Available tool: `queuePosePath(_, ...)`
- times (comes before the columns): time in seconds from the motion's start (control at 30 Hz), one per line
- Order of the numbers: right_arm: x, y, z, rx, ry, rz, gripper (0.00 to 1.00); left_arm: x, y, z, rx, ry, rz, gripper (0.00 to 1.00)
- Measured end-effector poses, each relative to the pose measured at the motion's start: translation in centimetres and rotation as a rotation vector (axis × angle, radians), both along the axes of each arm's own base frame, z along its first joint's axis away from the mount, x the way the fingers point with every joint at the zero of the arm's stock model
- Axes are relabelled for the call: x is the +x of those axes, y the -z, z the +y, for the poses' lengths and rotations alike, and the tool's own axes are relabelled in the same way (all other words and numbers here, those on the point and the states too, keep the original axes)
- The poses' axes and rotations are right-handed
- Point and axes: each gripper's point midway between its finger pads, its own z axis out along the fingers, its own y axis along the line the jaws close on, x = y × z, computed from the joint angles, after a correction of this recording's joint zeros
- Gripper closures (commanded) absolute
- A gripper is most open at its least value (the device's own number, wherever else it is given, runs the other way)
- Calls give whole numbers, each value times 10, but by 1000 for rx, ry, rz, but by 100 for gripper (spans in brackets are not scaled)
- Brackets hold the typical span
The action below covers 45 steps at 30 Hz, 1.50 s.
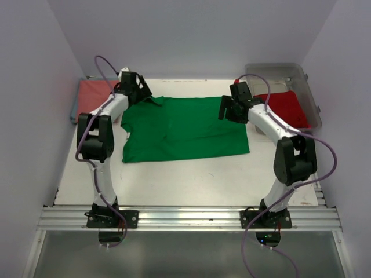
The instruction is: Fold and stack the t-shirts
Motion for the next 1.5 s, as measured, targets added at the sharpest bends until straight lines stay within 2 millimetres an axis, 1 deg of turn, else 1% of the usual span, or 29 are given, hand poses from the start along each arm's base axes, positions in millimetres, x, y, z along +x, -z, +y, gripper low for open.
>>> queuePosePath(0.1, -8, -40, 10, 45, -45, -94, 22, 31, -5, 20, -25, -54, -35, 2)
queuePosePath(0.17, -18, -61, 13, 69, -69, -146, 22, 51, -7, 29, -43, -73, -59, 5)
queuePosePath(0.23, -30, -71, 15, 80, -88, -170, 22, 65, -4, 32, -59, -77, -74, 8)
queuePosePath(0.27, -36, -73, 14, 81, -94, -177, 22, 70, 1, 33, -73, -75, -74, 10)
queuePosePath(0.33, -45, -73, 12, 79, -97, -176, 23, 75, 16, 31, -100, -63, -60, 15)
queuePosePath(0.43, -54, -63, 7, 66, -94, -149, 23, 73, 45, 24, -145, -42, -9, 20)
queuePosePath(0.47, -56, -60, 6, 61, -93, -139, 23, 75, 50, 22, -158, -38, -10, 20)
queuePosePath(0.53, -60, -54, 4, 53, -91, -120, 23, 79, 45, 18, -188, -24, -30, 22)
queuePosePath(0.63, -64, -47, 0, 36, -83, -102, 23, 79, 48, 13, -219, -8, -31, 24)
queuePosePath(0.77, -66, -44, -2, 27, -77, -93, 25, 79, 50, 13, -251, 11, -63, 34)
queuePosePath(0.8, -66, -44, -2, 25, -76, -94, 25, 78, 50, 13, -259, 13, -68, 41)
queuePosePath(0.87, -66, -44, -3, 24, -75, -93, 27, 74, 54, 16, -276, 9, -69, 51)
queuePosePath(0.9, -66, -44, -3, 24, -75, -94, 28, 72, 55, 18, -284, 5, -70, 64)
queuePosePath(0.97, -66, -44, -3, 21, -72, -95, 31, 67, 59, 22, -301, 3, -62, 76)
queuePosePath(1.0, -65, -44, -4, 18, -70, -95, 31, 63, 63, 24, -322, -4, -59, 85)
queuePosePath(1.07, -65, -44, -5, 12, -65, -98, 32, 60, 66, 29, -341, -12, -63, 87)
queuePosePath(1.17, -65, -44, -6, 10, -64, -97, 32, 57, 67, 36, -363, -18, -68, 84)
queuePosePath(1.2, -65, -44, -6, 10, -64, -97, 32, 56, 66, 36, -371, -16, -69, 81)
queuePosePath(1.3, -65, -44, -6, 10, -64, -96, 34, 57, 66, 36, -376, -11, -71, 80)
queuePosePath(1.33, -65, -44, -6, 10, -64, -96, 34, 57, 65, 35, -378, -8, -73, 81)
queuePosePath(1.37, -65, -44, -6, 10, -64, -95, 35, 57, 65, 35, -379, -7, -73, 85)
queuePosePath(1.4, -66, -44, -6, 9, -64, -94, 35, 56, 65, 35, -378, -6, -72, 97)
queuePosePath(1.43, -66, -44, -6, 9, -64, -94, 36, 56, 65, 35, -382, -9, -71, 100)
queuePosePath(1.5, -66, -44, -6, 9, -64, -94, 37, 55, 66, 35, -383, -4, -69, 100)
